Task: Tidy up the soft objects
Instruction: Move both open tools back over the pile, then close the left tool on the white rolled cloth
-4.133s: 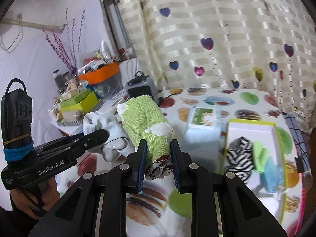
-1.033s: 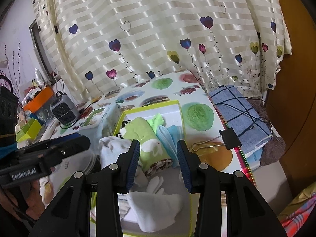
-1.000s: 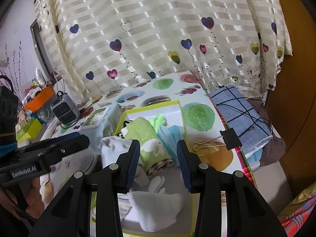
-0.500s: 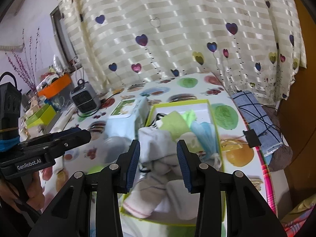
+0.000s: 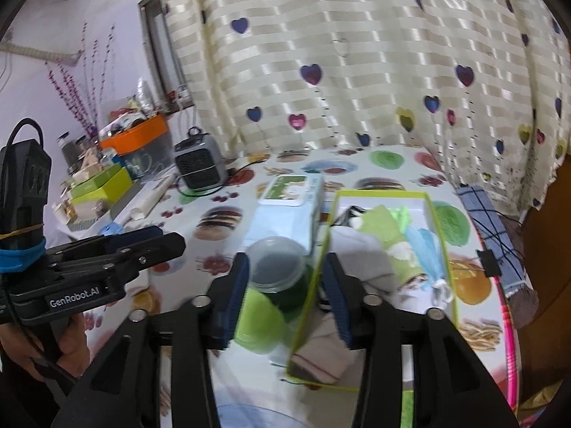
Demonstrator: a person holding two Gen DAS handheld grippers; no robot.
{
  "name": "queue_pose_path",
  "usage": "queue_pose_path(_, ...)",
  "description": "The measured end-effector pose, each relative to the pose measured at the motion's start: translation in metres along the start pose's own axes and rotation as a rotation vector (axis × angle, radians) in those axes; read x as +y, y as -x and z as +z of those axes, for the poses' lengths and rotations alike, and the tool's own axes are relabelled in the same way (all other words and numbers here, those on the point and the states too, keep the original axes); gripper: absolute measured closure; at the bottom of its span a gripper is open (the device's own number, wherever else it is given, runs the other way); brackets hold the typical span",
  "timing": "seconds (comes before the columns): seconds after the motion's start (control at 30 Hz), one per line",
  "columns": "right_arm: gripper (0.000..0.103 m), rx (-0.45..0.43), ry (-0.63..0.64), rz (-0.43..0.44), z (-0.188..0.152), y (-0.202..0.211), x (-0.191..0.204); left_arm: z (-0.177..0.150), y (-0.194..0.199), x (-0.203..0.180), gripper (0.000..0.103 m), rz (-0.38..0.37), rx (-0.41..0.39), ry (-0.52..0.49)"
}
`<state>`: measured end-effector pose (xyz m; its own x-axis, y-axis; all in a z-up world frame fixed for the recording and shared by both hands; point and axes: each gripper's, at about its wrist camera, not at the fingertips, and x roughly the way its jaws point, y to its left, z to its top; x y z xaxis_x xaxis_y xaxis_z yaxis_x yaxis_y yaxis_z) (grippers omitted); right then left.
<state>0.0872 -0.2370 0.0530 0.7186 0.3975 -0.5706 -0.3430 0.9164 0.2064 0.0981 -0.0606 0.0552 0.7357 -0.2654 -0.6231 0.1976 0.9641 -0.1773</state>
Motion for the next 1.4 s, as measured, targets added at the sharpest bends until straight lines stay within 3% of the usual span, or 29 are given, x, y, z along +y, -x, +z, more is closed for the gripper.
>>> queue_pose_path(0.7,0.052,0.029,0.095,0.114,-0.003,-0.031,0.056,-0.023,0.003,0.062,0.055,0.118,0.005,0.101)
queue_pose_path(1.03,0.052,0.08,0.159,0.15,-0.007,-0.05,0.082,-0.04,0.016,0.127,0.055,0.232,-0.007,0.21)
queue_pose_path(1.4,0.052,0.125,0.211,0.175,-0.01,-0.068,0.102,-0.055,0.009,0.176,0.055,0.28,0.023,0.308)
